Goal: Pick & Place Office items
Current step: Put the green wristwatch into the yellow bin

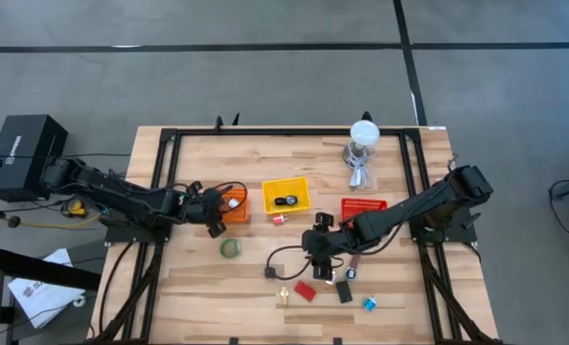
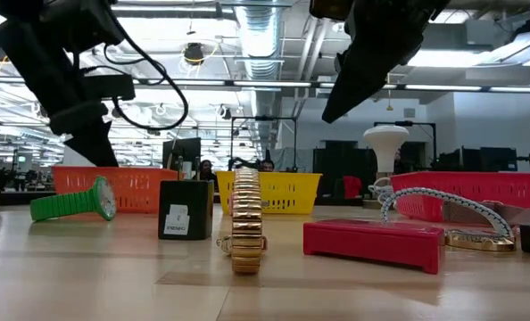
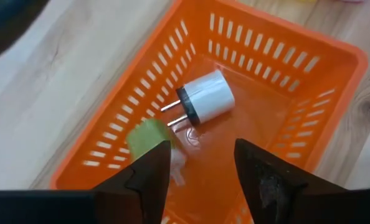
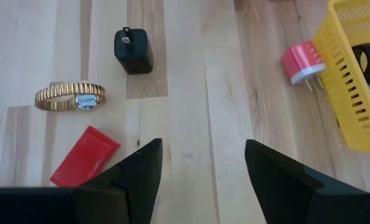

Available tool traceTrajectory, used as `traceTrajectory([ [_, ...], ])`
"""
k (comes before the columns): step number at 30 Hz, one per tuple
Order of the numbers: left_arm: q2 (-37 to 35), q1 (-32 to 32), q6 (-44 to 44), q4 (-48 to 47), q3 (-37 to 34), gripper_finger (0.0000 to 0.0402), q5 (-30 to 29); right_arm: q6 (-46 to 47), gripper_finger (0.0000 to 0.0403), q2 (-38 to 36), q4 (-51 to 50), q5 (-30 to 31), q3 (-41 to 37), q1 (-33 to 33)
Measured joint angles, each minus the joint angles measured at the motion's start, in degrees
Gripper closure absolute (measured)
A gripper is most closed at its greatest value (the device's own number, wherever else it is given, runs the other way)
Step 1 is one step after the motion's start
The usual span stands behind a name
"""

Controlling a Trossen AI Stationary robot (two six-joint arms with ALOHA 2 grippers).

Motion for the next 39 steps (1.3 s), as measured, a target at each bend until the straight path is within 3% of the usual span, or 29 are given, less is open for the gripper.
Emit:
traceTrajectory([
  [15,0.0,-0.06,0.03,4.91,0.0,0.0238,0.07,-1.57,0.0184,0.0,0.62,0.02,0.0,-0.42],
  [20,0.0,-1.62,2.7,11.36,0.0,0.0243,4.66,-1.53,0.0184,0.0,1.05,0.07,0.0,-0.87],
  [28,0.0,-8.63,2.78,15.88,0.02,0.0239,5.42,-1.53,0.0184,0.02,3.82,0.22,0.0,-0.87],
  [39,0.19,-21.89,-5.81,16.41,0.02,0.0222,6.85,-1.57,0.0184,0.02,4.21,0.22,0.0,-0.83],
])
